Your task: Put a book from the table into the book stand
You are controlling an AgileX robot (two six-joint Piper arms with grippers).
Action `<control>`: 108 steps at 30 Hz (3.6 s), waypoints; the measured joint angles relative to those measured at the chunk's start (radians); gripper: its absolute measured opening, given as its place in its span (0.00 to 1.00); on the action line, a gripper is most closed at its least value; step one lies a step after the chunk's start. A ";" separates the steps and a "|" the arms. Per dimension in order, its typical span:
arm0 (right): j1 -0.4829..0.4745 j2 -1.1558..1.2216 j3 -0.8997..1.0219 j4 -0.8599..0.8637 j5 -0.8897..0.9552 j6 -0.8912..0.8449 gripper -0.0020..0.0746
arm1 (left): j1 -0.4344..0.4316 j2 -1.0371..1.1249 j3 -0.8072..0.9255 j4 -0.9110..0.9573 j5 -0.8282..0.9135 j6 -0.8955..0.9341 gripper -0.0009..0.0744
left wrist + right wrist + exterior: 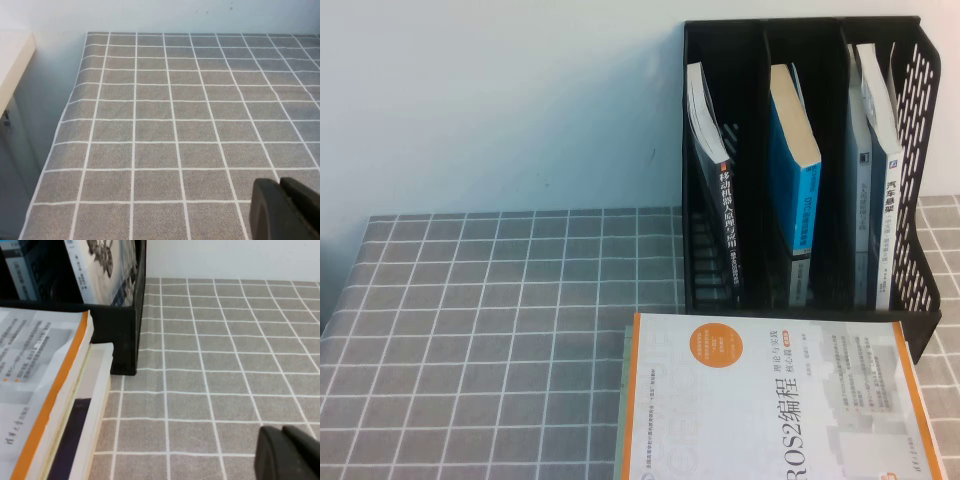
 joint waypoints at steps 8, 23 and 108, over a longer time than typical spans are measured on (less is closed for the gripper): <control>0.000 0.000 0.000 0.000 0.000 0.000 0.02 | 0.000 0.000 0.000 0.000 -0.005 0.000 0.01; 0.000 0.000 0.006 0.000 -0.334 0.000 0.02 | 0.000 0.000 0.011 -0.017 -0.307 0.000 0.01; 0.106 1.496 -0.579 1.194 0.188 -1.019 0.02 | -0.242 1.355 -0.615 -1.522 0.266 0.893 0.01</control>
